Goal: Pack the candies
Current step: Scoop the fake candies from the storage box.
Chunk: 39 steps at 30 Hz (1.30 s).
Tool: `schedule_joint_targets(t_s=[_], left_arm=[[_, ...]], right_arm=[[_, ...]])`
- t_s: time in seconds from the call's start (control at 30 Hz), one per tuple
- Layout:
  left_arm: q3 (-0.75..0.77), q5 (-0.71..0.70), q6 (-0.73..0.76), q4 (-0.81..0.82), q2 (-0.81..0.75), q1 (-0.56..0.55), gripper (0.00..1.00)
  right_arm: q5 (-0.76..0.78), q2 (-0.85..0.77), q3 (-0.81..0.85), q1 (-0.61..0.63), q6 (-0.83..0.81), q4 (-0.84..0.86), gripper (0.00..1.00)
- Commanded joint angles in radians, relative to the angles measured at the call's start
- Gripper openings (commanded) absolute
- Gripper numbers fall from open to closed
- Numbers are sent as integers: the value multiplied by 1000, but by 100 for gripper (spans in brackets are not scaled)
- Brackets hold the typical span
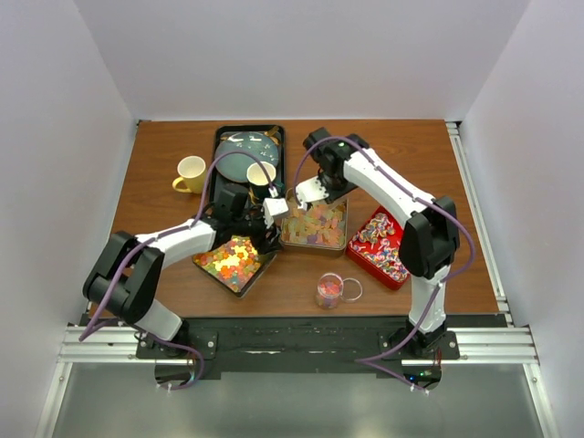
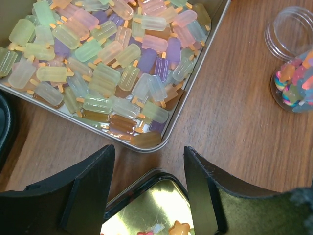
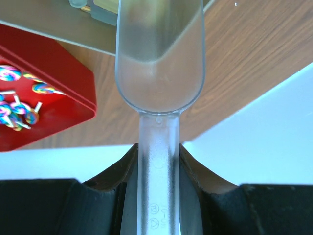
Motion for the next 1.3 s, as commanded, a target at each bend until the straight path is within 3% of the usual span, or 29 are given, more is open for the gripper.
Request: schedule_joint_targets(t_s=[0.0,0.43,0.6,0.97,1.27], left_arm=[[-3,-2,-30,83,13,4,63],[-20,35,-117,112,31,12,63],[-30,76,-191,156,62,47,63],[-30,121,-197,219,129,49,61],[-27,132,-194,230,148,49,61]], right_arm=[[171,-22,-97,44,-3,117,0],[67,-46,-140,175,106,74,0],[36,-75,-129,172,117,53,0],[62,-42,-8,77,63,33,0],[35,-43,-39,35,-3,11,0]])
